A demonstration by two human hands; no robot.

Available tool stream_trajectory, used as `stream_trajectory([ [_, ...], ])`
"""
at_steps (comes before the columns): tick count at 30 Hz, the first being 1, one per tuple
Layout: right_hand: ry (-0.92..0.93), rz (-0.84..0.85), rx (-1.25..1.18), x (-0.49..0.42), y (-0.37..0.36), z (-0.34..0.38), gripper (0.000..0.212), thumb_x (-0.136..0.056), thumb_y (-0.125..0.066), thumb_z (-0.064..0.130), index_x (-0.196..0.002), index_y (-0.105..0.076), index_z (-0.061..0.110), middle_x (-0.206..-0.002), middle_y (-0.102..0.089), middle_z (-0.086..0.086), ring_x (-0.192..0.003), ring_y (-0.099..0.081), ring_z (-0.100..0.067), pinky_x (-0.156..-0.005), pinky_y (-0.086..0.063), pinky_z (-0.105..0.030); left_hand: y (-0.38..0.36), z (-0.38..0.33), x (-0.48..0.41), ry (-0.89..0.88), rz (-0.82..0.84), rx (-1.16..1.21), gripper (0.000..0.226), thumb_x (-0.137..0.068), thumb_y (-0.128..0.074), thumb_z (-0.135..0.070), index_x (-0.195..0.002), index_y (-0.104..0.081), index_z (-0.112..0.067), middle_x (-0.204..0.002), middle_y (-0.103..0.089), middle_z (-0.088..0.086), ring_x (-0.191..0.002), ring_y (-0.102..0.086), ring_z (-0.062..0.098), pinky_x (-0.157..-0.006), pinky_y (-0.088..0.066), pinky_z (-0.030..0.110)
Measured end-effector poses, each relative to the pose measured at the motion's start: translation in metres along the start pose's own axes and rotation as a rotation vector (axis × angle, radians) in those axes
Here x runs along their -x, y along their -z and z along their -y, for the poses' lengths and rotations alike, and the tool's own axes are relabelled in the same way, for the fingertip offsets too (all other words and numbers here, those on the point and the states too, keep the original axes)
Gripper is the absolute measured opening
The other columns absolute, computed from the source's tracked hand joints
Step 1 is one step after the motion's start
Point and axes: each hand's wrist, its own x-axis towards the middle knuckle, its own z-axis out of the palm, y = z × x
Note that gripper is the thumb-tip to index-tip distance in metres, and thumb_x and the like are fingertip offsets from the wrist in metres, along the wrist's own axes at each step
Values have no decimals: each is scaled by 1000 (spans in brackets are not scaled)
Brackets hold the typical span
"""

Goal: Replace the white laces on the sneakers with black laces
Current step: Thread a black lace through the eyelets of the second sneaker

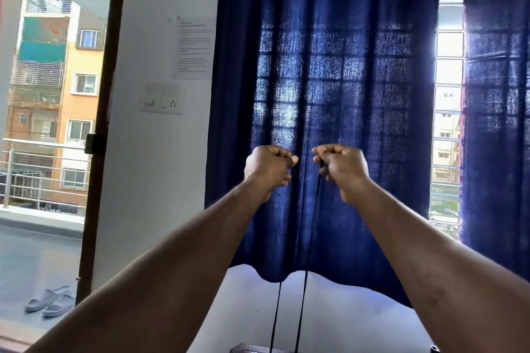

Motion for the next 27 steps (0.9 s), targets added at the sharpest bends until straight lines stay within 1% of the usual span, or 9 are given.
stream_trajectory([
  [2, -10, -7, -70, -8, 2, 11, 15, -103, -65, 16, -96, -78, 13, -87, -78, -6, -61, -64, -12, -51, -49, -21, 1, -2, -2, 7, -10, -1, 11, -88, -84, -22, -87, -75, -17, -87, -79, -2, -63, -72, 15, -60, -63, 31],
  [5, -21, 53, -33, -4, -1, 4, 15, -103, -64, 15, -97, -78, 12, -89, -78, -8, -67, -68, -14, -58, -56, -25, 0, 0, -5, 12, -23, 2, 12, -87, -86, -22, -86, -75, -17, -85, -79, 0, -60, -72, 14, -53, -58, 26],
  [7, -19, 69, -42, -3, -3, -1, 15, -103, -64, 14, -98, -78, 12, -89, -78, -7, -67, -67, -12, -57, -54, -23, -1, 2, -5, 19, -22, 8, 13, -87, -86, -23, -86, -75, -17, -84, -78, 1, -58, -71, 14, -52, -55, 25],
  [11, -3, 31, -64, -7, -2, 2, 14, -102, -66, 14, -97, -79, 12, -89, -78, -6, -65, -64, -8, -54, -49, -18, 0, 6, -4, 34, -30, 15, 12, -87, -85, -22, -87, -75, -16, -82, -78, 1, -59, -71, 13, -53, -56, 25],
  [14, 7, 103, -23, -4, -3, -2, 14, -102, -66, 15, -101, -79, 13, -90, -79, -4, -68, -63, -6, -58, -49, -17, 2, 6, -6, 33, -33, 24, 12, -88, -85, -23, -88, -75, -16, -83, -78, 1, -60, -71, 13, -52, -54, 24],
  [18, 25, 116, -8, 1, -4, -6, 15, -103, -65, 18, -106, -79, 16, -92, -80, 1, -71, -63, -1, -66, -47, -20, 5, 4, -6, 33, -38, 10, 12, -88, -85, -24, -87, -76, -18, -84, -78, 0, -61, -72, 13, -53, -53, 23],
  [22, 14, 102, 9, 0, -4, -4, 20, -106, -60, 22, -105, -80, 21, -92, -81, 6, -78, -57, -14, -69, -47, -26, 7, 2, -5, 35, -37, 1, 12, -88, -85, -24, -87, -76, -17, -83, -78, -1, -60, -70, 13, -53, -54, 23],
  [24, 20, 90, 27, -1, -4, -1, 21, -106, -59, 23, -103, -80, 23, -92, -81, 8, -80, -61, -11, -76, -48, -28, 7, 1, -5, 36, -37, -3, 12, -87, -85, -23, -88, -76, -16, -83, -78, -1, -59, -69, 12, -52, -54, 23],
  [27, 30, 87, 24, -3, -6, -1, 20, -105, -60, 23, -102, -80, 24, -92, -80, 9, -83, -64, -8, -79, -49, -27, 8, 0, -5, 35, -42, -9, 11, -87, -85, -23, -88, -76, -16, -82, -78, -1, -59, -68, 11, -52, -54, 23],
])
